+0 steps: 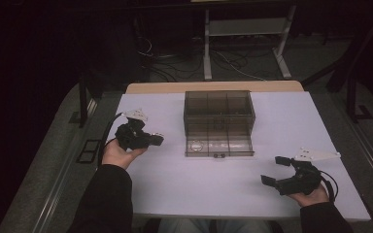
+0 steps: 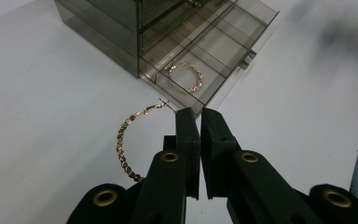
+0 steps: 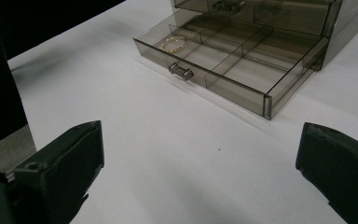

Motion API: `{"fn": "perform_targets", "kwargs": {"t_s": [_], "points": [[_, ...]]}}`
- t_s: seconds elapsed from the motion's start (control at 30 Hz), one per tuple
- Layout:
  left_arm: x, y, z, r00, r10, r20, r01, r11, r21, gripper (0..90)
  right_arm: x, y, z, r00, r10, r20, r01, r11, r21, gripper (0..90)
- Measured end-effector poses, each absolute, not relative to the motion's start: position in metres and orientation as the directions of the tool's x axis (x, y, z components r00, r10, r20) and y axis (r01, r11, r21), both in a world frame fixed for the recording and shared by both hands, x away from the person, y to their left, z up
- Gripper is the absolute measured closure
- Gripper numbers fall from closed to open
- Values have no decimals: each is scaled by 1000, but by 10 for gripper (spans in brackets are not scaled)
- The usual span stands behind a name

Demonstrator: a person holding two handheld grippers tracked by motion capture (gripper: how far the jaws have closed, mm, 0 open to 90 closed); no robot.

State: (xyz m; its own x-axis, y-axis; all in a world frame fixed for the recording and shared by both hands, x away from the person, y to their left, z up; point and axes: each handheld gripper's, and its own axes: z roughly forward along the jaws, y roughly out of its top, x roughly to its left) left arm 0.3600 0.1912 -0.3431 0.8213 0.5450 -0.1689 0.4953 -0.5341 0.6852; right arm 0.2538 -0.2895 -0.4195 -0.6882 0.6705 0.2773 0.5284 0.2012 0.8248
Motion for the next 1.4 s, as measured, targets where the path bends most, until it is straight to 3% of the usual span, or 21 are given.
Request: {"fn": "perform_targets", "kwargs": {"t_s": [0.8,1.4], "points": [[375,145,-327,869,477,-133,424,-580,696,862,254,-290,-419,-686,671,280,530,198,825,3],[386,118,-339,885,445,-138,406,-592,696,862,254,-290,-419,-688,670,278,529,201,824,3]]}}
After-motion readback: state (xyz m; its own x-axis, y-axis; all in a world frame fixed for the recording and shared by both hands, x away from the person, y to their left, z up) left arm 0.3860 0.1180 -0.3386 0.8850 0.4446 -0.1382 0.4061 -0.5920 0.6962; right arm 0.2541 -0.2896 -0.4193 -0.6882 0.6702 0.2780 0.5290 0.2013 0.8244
